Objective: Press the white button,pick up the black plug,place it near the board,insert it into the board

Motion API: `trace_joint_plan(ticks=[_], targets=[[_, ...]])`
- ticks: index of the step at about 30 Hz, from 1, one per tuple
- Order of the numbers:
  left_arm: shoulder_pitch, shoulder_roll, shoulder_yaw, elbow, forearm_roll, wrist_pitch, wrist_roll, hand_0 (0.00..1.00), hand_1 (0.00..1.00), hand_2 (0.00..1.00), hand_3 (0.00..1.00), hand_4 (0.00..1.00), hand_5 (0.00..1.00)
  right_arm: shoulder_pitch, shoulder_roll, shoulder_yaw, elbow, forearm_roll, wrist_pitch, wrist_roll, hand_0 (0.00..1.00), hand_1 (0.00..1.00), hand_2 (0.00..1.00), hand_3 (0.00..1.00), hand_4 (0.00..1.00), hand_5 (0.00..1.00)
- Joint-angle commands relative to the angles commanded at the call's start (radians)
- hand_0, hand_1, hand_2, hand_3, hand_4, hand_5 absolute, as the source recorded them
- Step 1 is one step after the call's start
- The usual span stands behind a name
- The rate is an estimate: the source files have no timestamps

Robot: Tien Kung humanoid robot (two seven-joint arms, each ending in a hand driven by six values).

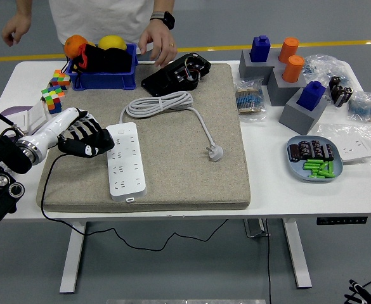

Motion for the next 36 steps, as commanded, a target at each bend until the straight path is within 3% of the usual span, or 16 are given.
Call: trace_joint_plan(ticks=[6, 18, 26, 36], targets=[[-0.065, 0.014, 0.103, 0.023, 0.013, 0.004, -0.006, 0.327, 0.404, 0.367, 0.480, 0.771, 0.002, 0.000, -0.001, 0.005, 0.000, -0.002, -0.001, -0.004, 0.725, 0.608, 0.553, 0.661, 0.738, 0.498], [-0.124, -0.007, 0.162, 0.061, 0.023, -0.001, 0.003, 0.332, 0.403, 0.366, 0.478, 0.770, 0.002, 0.003, -0.001, -0.004, 0.000, 0.003, 0.000, -0.003, 0.725, 0.607, 0.552, 0.661, 0.737, 0.496], [-0.163, 0.001, 0.212, 0.093, 0.069, -0.010, 0.009, 0.333, 0.402, 0.366, 0.476, 0.768, 0.002, 0.005, -0.003, -0.003, 0.000, 0.005, -0.001, -0.004, 0.724, 0.604, 0.552, 0.658, 0.737, 0.495], [-0.177, 0.005, 0.245, 0.102, 0.072, -0.011, 0.002, 0.331, 0.401, 0.365, 0.475, 0.762, 0.002, 0.005, -0.003, -0.006, 0.000, 0.008, -0.001, -0.003, 0.724, 0.608, 0.552, 0.660, 0.736, 0.495]])
